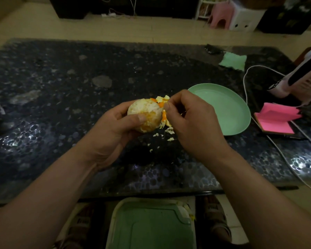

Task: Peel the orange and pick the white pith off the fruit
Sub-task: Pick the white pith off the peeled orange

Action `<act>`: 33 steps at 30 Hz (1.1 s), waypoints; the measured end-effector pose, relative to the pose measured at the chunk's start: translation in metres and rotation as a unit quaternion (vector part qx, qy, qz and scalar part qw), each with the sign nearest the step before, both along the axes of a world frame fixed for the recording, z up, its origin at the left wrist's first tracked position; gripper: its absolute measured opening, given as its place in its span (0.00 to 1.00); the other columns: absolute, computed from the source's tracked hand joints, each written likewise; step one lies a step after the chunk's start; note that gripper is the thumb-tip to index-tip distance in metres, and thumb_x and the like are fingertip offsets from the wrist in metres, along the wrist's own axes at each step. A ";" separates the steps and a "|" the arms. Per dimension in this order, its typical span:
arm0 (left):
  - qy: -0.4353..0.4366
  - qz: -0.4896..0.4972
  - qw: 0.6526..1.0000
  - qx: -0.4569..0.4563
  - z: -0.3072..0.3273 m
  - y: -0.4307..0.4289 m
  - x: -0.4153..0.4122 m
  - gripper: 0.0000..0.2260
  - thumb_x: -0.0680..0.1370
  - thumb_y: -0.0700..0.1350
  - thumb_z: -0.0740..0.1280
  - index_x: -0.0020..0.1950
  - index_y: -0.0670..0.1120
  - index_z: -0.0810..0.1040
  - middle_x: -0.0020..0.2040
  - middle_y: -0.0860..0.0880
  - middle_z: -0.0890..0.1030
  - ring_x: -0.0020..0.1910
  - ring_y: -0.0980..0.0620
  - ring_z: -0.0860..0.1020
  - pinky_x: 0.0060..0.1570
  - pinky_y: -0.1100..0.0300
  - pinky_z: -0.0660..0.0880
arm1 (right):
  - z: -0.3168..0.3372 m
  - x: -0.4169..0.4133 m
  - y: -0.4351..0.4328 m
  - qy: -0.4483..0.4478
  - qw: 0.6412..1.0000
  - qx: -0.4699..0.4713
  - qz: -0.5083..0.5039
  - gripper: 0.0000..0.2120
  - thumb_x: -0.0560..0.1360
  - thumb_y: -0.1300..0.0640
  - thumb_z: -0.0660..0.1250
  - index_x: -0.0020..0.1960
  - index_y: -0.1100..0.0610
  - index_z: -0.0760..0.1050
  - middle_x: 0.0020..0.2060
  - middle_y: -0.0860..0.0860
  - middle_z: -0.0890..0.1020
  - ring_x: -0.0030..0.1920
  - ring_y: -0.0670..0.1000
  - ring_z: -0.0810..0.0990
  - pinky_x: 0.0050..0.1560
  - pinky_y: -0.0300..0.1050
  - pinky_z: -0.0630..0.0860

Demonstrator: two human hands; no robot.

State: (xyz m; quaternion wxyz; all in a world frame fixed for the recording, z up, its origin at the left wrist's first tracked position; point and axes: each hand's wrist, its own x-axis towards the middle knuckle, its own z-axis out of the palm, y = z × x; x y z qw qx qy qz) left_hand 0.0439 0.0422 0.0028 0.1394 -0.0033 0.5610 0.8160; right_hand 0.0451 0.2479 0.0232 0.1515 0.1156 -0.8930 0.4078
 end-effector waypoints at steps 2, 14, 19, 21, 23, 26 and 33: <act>-0.011 0.007 1.000 0.011 0.000 -0.001 0.000 0.25 0.74 0.40 0.71 0.71 0.39 0.77 0.64 0.40 0.84 0.60 0.44 0.85 0.52 0.56 0.83 | 0.000 -0.002 0.002 -0.007 1.000 -0.005 -0.010 0.08 0.83 0.52 0.67 0.47 0.53 0.78 0.38 0.44 0.80 0.39 0.47 0.78 0.40 0.51 0.77; -0.050 -0.022 0.997 0.058 -0.003 -0.004 0.000 0.23 0.74 0.40 0.67 0.70 0.40 0.78 0.65 0.40 0.84 0.61 0.44 0.84 0.54 0.56 0.83 | -0.011 -0.011 0.009 -0.078 0.996 0.035 -0.020 0.02 0.82 0.55 0.69 0.54 0.49 0.79 0.38 0.44 0.81 0.37 0.45 0.78 0.39 0.48 0.77; -0.073 -0.003 0.997 0.009 -0.007 0.000 -0.001 0.24 0.74 0.39 0.74 0.70 0.40 0.78 0.63 0.40 0.85 0.59 0.45 0.85 0.53 0.56 0.84 | -0.019 -0.015 0.009 -0.107 0.989 0.098 -0.030 0.01 0.82 0.54 0.68 0.51 0.51 0.78 0.42 0.46 0.83 0.43 0.48 0.80 0.47 0.54 0.80; -0.079 0.002 0.997 -0.008 -0.008 0.000 -0.001 0.25 0.72 0.41 0.72 0.70 0.40 0.78 0.63 0.41 0.85 0.61 0.45 0.85 0.54 0.57 0.84 | -0.020 -0.016 0.009 -0.109 0.986 0.119 -0.039 0.05 0.83 0.54 0.67 0.53 0.50 0.82 0.46 0.46 0.84 0.46 0.48 0.81 0.49 0.52 0.81; -0.083 0.003 0.996 -0.017 -0.009 0.001 -0.001 0.26 0.71 0.42 0.72 0.70 0.40 0.79 0.63 0.42 0.86 0.61 0.45 0.85 0.53 0.58 0.84 | -0.018 -0.015 0.011 -0.113 0.985 0.123 -0.045 0.08 0.83 0.56 0.66 0.59 0.49 0.82 0.50 0.46 0.84 0.49 0.49 0.82 0.51 0.51 0.81; -0.084 0.011 0.996 -0.030 -0.010 0.003 -0.002 0.27 0.70 0.43 0.73 0.69 0.40 0.79 0.62 0.41 0.86 0.58 0.46 0.85 0.49 0.59 0.83 | -0.017 -0.014 0.013 -0.111 0.986 0.110 -0.049 0.04 0.83 0.53 0.66 0.55 0.49 0.79 0.43 0.45 0.83 0.42 0.48 0.81 0.45 0.53 0.81; -0.060 0.043 0.994 -0.077 -0.006 0.005 -0.001 0.28 0.68 0.49 0.77 0.67 0.41 0.80 0.58 0.43 0.87 0.53 0.48 0.87 0.45 0.60 0.82 | -0.006 -0.006 0.007 -0.125 0.991 0.039 0.011 0.04 0.81 0.47 0.71 0.53 0.45 0.82 0.43 0.40 0.83 0.44 0.40 0.81 0.45 0.37 0.77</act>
